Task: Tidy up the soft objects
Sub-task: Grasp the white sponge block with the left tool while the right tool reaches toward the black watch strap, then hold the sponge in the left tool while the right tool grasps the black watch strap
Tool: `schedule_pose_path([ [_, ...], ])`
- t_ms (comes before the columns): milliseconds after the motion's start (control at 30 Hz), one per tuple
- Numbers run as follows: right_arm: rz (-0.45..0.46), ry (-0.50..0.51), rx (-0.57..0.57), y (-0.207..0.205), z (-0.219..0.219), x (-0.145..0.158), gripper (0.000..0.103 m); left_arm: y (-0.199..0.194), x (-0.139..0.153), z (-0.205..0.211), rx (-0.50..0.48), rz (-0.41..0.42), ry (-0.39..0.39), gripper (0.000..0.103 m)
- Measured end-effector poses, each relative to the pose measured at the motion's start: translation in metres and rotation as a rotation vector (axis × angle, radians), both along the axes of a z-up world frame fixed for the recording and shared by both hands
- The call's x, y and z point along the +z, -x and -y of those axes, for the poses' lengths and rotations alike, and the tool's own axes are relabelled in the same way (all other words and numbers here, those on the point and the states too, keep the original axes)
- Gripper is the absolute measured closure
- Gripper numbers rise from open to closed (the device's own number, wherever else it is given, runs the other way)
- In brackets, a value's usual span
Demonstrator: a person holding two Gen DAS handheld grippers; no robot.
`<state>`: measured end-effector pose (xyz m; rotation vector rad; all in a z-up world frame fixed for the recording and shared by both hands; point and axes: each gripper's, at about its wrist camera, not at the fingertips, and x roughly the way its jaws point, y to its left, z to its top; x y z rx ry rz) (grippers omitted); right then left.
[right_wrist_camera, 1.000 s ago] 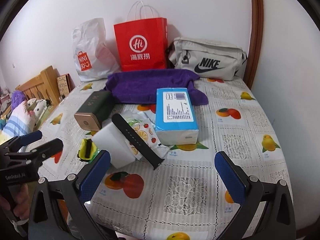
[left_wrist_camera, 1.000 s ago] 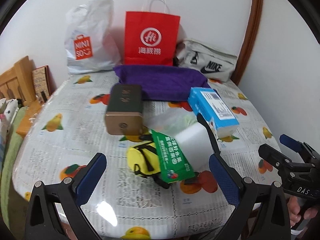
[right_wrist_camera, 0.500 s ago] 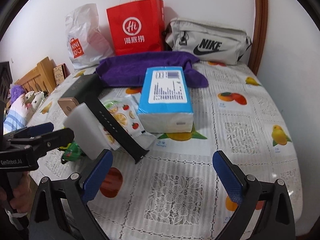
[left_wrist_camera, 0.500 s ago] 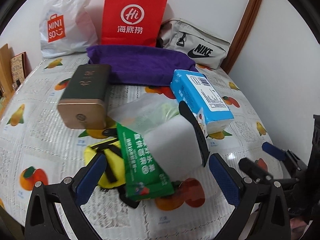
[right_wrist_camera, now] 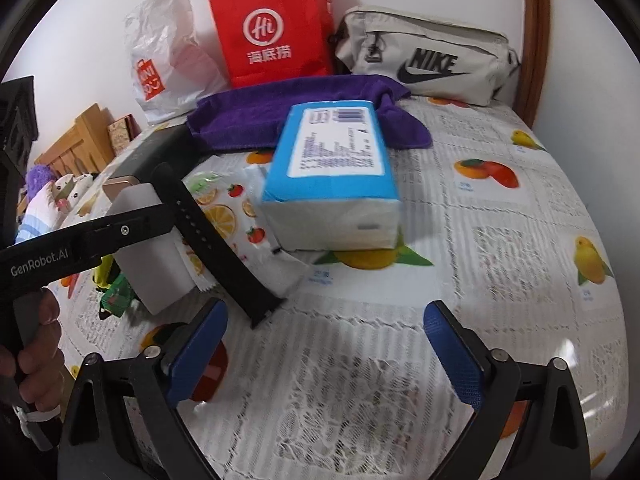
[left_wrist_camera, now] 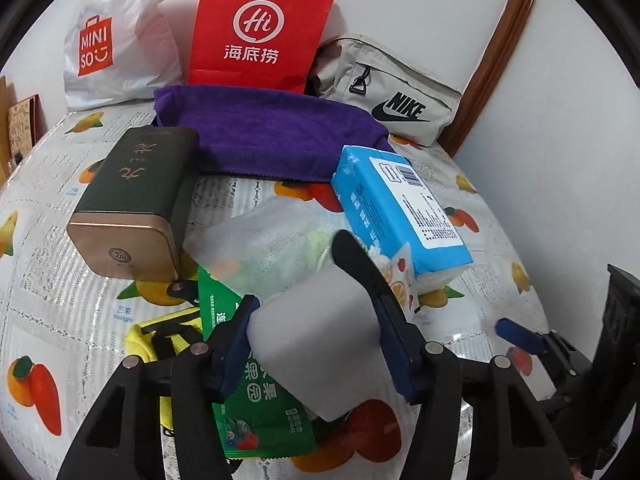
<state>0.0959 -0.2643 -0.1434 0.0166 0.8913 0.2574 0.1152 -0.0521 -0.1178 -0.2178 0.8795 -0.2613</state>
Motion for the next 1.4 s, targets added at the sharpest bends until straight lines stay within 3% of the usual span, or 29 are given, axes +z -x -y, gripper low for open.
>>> schedule_pose_path([
  [133, 0.011, -0.003, 0.052, -0.004, -0.015, -0.001, 0.010, 0.000, 0.006, -0.012, 0.005, -0.008, 0.025, 0.047],
  [300, 0.015, -0.029, 0.130, -0.007, -0.039, -0.003, 0.023, 0.001, 0.014, -0.028, 0.026, -0.018, 0.041, 0.047],
  [500, 0.018, 0.025, 0.214, -0.006, -0.066, -0.015, 0.039, 0.001, 0.015, -0.043, 0.047, -0.027, 0.046, 0.047],
  [667, 0.018, 0.091, 0.243, -0.011, -0.078, -0.028, 0.042, 0.003, 0.012, -0.051, 0.051, -0.037, 0.059, 0.047],
  [833, 0.029, 0.142, 0.283, -0.003, -0.079, -0.026, 0.063, 0.006, 0.012, -0.058, 0.057, -0.031, 0.075, 0.047],
  [900, 0.003, 0.087, 0.301, 0.000, -0.072, -0.022, 0.087, 0.007, 0.012, -0.060, 0.058, -0.029, 0.078, 0.047],
  [1000, -0.036, 0.053, 0.315, 0.008, -0.067, -0.020, 0.094, 0.008, 0.013, -0.063, 0.064, -0.026, 0.086, 0.047],
  [1167, -0.018, 0.072, 0.319, 0.016, -0.070, -0.018, 0.092, 0.014, 0.016, -0.069, 0.068, -0.021, 0.087, 0.047],
  [1233, 0.008, 0.080, 0.330, 0.014, -0.074, -0.015, 0.079, 0.017, 0.018, -0.072, 0.075, -0.017, 0.084, 0.047],
  [1300, 0.036, 0.094, 0.339, 0.010, -0.081, -0.013, 0.052, 0.018, 0.020, -0.074, 0.079, -0.013, 0.080, 0.047],
  [1400, 0.063, 0.109, 0.367, 0.004, -0.092, -0.015, 0.050, 0.020, 0.021, -0.077, 0.083, -0.011, 0.075, 0.047],
])
